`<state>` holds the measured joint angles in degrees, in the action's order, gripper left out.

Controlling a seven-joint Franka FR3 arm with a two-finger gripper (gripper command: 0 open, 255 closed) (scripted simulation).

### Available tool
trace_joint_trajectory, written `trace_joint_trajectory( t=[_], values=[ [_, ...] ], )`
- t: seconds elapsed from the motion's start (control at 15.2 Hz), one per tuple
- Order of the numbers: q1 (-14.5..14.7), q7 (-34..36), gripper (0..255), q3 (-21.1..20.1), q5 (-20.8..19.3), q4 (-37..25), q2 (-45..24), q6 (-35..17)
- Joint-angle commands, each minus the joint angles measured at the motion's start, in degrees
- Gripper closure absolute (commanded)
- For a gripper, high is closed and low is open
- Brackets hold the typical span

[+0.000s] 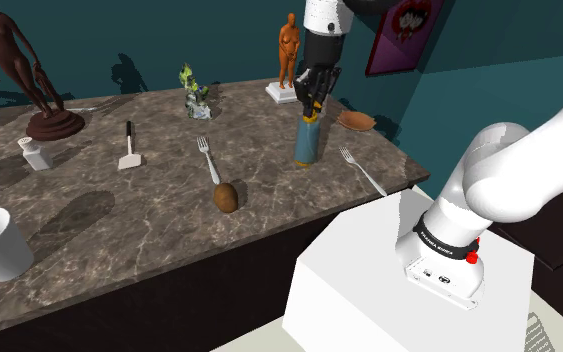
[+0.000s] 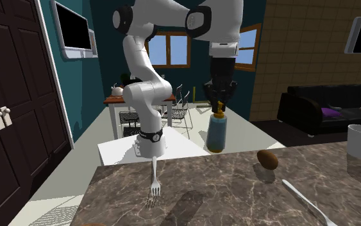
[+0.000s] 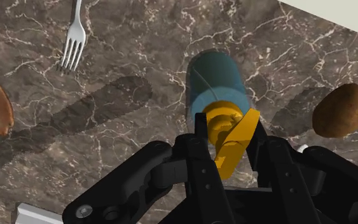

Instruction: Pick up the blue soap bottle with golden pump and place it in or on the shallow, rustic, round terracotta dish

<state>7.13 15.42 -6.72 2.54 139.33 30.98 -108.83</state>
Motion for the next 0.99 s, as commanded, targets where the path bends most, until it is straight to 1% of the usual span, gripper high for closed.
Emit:
trace_joint_trajectory(
  t=[0.0,0.46,0.92],
  values=[
    [-0.66,-1.5,255,1.22,-0.63,-0.42,0.31,0.75],
    [-4.91,-11.22,255,8.99,-4.76,-2.59,0.0,2.53],
    [-8.58,-20.88,255,16.5,-8.05,-7.91,-3.63,3.78]
  ],
)
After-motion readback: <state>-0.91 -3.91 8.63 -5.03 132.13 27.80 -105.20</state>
